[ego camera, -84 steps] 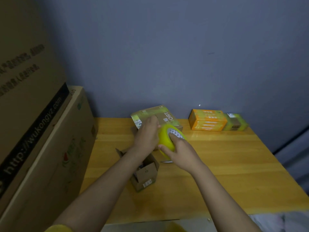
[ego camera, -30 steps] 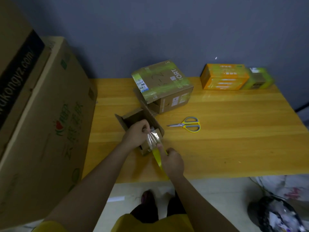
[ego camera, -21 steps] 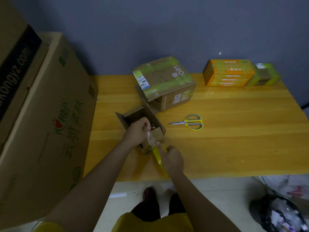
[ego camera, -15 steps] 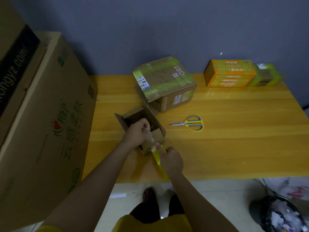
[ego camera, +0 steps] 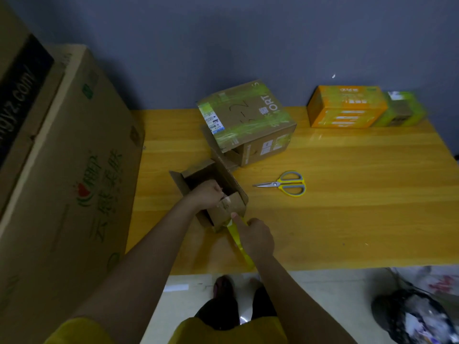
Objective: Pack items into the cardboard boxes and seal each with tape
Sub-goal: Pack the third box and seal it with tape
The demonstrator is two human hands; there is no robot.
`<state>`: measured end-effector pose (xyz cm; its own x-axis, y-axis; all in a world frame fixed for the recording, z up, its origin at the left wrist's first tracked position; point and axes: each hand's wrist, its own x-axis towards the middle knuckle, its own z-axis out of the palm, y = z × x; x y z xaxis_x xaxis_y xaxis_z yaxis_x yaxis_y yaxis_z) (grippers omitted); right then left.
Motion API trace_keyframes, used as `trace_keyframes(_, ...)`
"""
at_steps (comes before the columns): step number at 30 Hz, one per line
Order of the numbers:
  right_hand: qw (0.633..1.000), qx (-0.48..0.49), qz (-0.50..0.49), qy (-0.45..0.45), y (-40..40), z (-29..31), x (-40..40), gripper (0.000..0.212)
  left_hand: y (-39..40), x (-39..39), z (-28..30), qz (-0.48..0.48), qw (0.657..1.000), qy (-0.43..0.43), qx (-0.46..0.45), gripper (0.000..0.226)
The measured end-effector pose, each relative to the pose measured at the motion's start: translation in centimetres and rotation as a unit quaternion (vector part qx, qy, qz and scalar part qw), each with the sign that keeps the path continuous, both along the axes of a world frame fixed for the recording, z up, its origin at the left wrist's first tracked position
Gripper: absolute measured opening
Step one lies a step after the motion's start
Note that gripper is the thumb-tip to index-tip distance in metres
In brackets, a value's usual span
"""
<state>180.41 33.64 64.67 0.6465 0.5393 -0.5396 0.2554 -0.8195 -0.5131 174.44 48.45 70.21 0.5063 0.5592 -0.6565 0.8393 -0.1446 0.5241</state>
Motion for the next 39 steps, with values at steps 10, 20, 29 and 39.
trace_keyframes(10,1.0,0.012,-0.009,0.013,-0.1,0.2,0.2,0.058,-0.1,-0.9,-0.8,-0.013,0.997,-0.072,0.0,0.026)
trace_keyframes(20,1.0,0.015,-0.007,0.01,-0.1,0.3,0.0,0.057,-1.2,-1.3,-1.9,-0.032,0.987,-0.085,0.131,0.03)
trace_keyframes(29,1.0,0.016,-0.01,0.012,-0.1,0.3,0.2,0.058,-0.8,-1.1,-2.6,-0.038,0.99,-0.074,0.117,0.029)
trace_keyframes(39,1.0,0.01,-0.008,0.007,-0.1,-0.4,0.0,0.058,0.1,-1.6,-0.9,0.048,0.99,-0.089,0.098,0.038)
